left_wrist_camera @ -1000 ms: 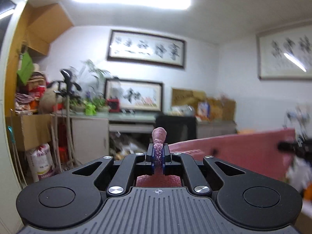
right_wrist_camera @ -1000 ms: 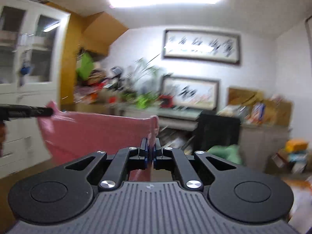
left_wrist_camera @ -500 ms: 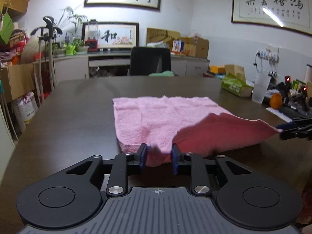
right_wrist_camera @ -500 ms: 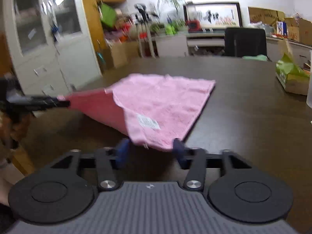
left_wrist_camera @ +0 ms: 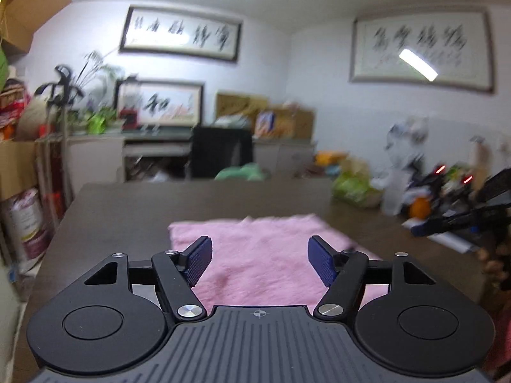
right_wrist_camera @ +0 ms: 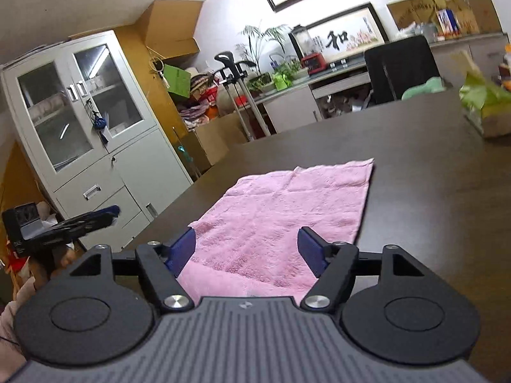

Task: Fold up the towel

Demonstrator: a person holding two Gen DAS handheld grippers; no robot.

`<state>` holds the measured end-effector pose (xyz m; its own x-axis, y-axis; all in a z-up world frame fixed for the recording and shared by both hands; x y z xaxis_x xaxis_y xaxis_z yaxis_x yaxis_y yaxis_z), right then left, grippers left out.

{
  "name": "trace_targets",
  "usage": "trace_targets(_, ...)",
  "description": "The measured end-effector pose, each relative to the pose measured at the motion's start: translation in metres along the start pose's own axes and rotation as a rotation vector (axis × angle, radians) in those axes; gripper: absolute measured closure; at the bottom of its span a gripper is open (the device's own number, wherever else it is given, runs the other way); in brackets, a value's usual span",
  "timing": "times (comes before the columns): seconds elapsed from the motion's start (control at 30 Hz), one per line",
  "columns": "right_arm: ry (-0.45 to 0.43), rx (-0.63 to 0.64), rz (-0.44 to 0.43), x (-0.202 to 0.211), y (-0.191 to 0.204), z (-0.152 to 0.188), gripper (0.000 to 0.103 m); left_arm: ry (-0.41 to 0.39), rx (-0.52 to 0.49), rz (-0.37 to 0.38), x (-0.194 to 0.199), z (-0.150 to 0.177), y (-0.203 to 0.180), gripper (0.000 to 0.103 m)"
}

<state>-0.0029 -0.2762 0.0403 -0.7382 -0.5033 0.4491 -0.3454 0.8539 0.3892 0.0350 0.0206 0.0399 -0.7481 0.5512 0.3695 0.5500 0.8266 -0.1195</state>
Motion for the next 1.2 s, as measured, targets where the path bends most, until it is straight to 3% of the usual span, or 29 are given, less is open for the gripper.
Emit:
trace_targets(0.2, 0.100, -0.006, -0.023, -0.016, 0.008, 0.025, 0.022, 0.188, -0.038, 0.020, -0.043, 0.034, -0.010, 0.038)
trace_targets(0.3, 0.164, 0.017, -0.037, -0.021, 0.012, 0.045, 0.018, 0.255, -0.043, 0.037, -0.046, 0.056, -0.015, 0.038)
trace_targets(0.4, 0.242, 0.053, 0.013, -0.032, 0.010, 0.066, 0.017, 0.326, -0.020, 0.045, -0.042, 0.081, -0.017, 0.038)
trace_targets(0.57, 0.248, 0.029, 0.027, -0.029, -0.001, 0.069, 0.016, 0.298, 0.027, 0.034, -0.023, 0.091, -0.026, 0.034)
trace_targets(0.73, 0.252, 0.070, 0.138, -0.027, -0.016, 0.060, 0.016, 0.290, 0.015, 0.046, -0.034, 0.093, -0.054, 0.025)
trace_targets(0.83, 0.262, 0.054, 0.139, -0.023, -0.019, 0.061, 0.016, 0.270, 0.011, 0.025, -0.038, 0.093, -0.056, 0.025)
trace_targets(0.97, 0.254, 0.068, 0.133, -0.016, -0.015, 0.064, 0.013, 0.262, 0.075, 0.054, -0.031, 0.090, -0.046, 0.027)
trace_targets(1.07, 0.186, 0.037, 0.109, -0.005, -0.016, 0.058, 0.013, 0.218, 0.113, 0.064, -0.013, 0.080, -0.036, 0.028)
trace_targets(1.2, 0.097, 0.097, 0.172, 0.016, -0.022, 0.056, 0.013, 0.174, 0.033, 0.003, 0.011, 0.070, -0.026, 0.028)
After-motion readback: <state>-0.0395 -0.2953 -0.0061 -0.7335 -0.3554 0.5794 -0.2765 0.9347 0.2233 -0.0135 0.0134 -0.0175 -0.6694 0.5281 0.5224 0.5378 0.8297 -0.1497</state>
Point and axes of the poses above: each gripper's, at about its wrist camera, not at the fingertips, and x roughly against the way its jaws point, y to its left, z to its underside, the point moved 10 cm from there along -x, roughly the way its jaws point, and after that the axes turned 12 degrees about z, right-handed, at the moved point
